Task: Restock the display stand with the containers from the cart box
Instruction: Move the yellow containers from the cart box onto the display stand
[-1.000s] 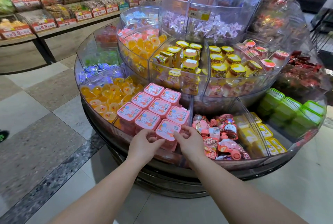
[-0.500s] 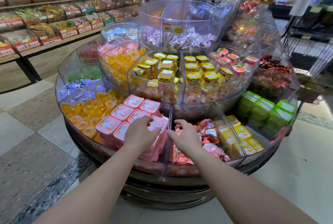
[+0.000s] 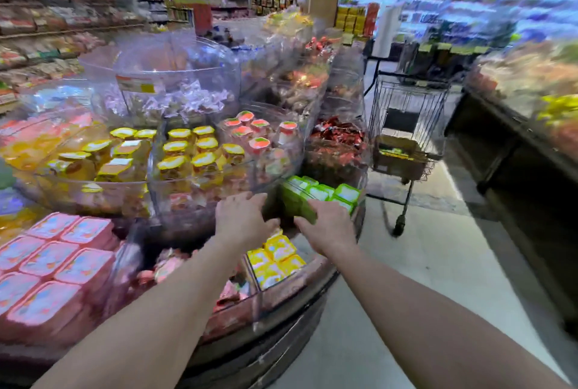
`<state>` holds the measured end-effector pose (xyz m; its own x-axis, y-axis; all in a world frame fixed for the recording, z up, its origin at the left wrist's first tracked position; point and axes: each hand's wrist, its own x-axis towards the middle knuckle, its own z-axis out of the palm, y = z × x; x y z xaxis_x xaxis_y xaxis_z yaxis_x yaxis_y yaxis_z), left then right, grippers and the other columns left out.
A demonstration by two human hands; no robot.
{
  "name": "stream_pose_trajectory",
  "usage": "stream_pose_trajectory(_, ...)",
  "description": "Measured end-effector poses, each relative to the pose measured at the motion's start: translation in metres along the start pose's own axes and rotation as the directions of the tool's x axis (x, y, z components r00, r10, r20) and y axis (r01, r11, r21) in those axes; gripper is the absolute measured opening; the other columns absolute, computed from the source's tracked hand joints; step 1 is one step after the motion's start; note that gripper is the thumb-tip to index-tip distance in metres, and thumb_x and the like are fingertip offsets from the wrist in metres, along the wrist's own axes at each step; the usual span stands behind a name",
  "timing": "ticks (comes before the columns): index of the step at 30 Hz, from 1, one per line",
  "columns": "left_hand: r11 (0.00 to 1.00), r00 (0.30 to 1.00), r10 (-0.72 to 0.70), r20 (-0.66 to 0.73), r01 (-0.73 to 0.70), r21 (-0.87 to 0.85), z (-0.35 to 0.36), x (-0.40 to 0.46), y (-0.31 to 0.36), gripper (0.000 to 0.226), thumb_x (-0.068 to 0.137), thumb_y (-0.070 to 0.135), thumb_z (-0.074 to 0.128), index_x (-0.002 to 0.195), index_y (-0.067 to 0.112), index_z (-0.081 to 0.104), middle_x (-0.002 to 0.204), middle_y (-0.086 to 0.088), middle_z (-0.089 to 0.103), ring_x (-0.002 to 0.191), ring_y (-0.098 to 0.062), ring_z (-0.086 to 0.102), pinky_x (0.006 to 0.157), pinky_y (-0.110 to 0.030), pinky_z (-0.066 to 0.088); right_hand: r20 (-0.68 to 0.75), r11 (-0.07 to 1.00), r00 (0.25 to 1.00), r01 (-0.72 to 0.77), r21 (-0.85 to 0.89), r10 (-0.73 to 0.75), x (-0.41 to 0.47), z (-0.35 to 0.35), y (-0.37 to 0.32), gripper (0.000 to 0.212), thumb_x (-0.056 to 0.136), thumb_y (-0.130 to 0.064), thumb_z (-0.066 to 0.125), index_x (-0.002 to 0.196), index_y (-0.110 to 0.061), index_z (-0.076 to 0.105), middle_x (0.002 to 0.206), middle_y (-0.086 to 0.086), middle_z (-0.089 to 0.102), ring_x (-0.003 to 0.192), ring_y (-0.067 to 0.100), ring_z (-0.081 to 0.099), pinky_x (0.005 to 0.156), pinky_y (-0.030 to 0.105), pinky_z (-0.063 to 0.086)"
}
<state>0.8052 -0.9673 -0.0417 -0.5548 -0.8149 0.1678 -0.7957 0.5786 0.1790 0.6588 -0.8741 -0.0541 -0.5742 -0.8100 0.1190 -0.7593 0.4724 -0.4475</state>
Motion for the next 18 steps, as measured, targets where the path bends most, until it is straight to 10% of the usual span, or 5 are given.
stream_pose_trajectory(18, 0.973, 0.976, 0.212, 0.044, -0.207, -0.102, 0.087, 0.24, 0.231, 0.061, 0.078, 0.06, 0.057, 0.131, 0.032, 0.05, 0.13, -0.004, 0.057, 0.121, -0.028, 0.052, 0.101, -0.04, 0.043, -0.089, 0.979, 0.976, -0.195, 0.064, 0.2, 0.205, -0.084, 0.218, 0.054, 0.08, -0.054, 0.059, 0.129, -0.032, 0.057, 0.123, 0.002, 0.064, 0.117, 0.026, 0.056, 0.095, 0.037, 0.049)
